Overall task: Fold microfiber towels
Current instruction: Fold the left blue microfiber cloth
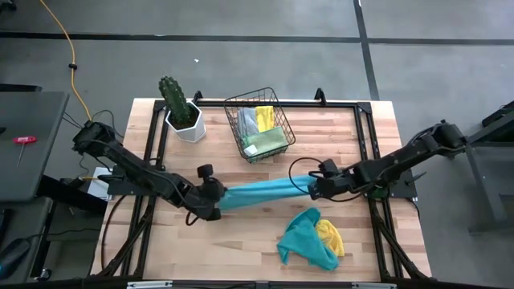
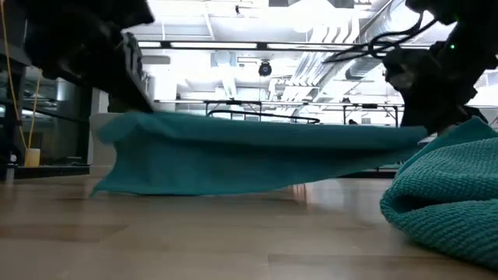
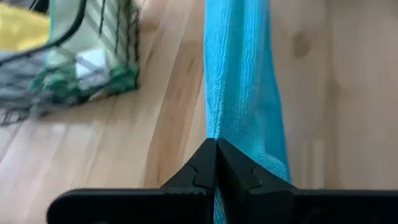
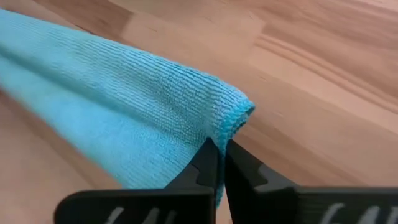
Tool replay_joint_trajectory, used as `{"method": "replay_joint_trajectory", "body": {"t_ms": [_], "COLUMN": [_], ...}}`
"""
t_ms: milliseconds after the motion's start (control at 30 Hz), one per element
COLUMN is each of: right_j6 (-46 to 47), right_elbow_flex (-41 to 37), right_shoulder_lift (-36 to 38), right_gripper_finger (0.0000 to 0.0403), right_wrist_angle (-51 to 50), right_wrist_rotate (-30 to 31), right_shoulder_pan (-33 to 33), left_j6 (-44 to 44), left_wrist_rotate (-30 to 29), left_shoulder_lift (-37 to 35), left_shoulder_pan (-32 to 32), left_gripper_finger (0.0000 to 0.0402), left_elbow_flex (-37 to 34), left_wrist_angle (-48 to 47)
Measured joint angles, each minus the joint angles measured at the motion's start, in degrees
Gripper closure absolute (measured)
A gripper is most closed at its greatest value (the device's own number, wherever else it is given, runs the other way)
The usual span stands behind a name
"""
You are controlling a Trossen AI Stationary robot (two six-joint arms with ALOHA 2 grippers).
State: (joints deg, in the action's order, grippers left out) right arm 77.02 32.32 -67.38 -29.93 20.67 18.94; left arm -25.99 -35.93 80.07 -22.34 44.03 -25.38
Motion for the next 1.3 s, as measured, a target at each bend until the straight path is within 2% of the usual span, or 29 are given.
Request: {"method": "replay_joint_trajectory", "body": {"t_ms": [133,233,500,933,1300], "right_j6": [-1.33,-3.55,-6.41,-5.04,-5.48], "right_elbow_flex": [0.02,-0.04,4.80,5.84,5.84], "right_shoulder_lift": [1.79,1.81,1.53,-2.74,-4.52], "right_gripper_finger": [0.0403,0.0403,0.0403,0.0403,0.0403], "right_wrist_angle": [3.03,6.27,2.95,-1.78,-1.65], "right_wrist_rotate": [0.59,0.65,3.30,3.59,3.12], "right_shoulder_pan": [-0.09,-0.17,-0.17,-0.62,-2.70], "left_j6": [-5.12,-5.36,-6.81,-2.32,2.24], "left_wrist_rotate": [-0.40,-0.74,-0.51,1.05,1.90], "left_shoulder_lift": [1.01,2.27,5.82,9.22,18.53], "left_shoulder_pan": [-1.07,-1.93,-2.18,-1.96,0.41], "left_gripper_finger": [0.0401,0.0401,0.0401,0.0401,0.0373], "left_elbow_flex": [-0.03,-0.11,-0.13,-0.24,0.13], "left_wrist_angle": [-5.00,-5.90,-7.14,3.82,15.10]}}
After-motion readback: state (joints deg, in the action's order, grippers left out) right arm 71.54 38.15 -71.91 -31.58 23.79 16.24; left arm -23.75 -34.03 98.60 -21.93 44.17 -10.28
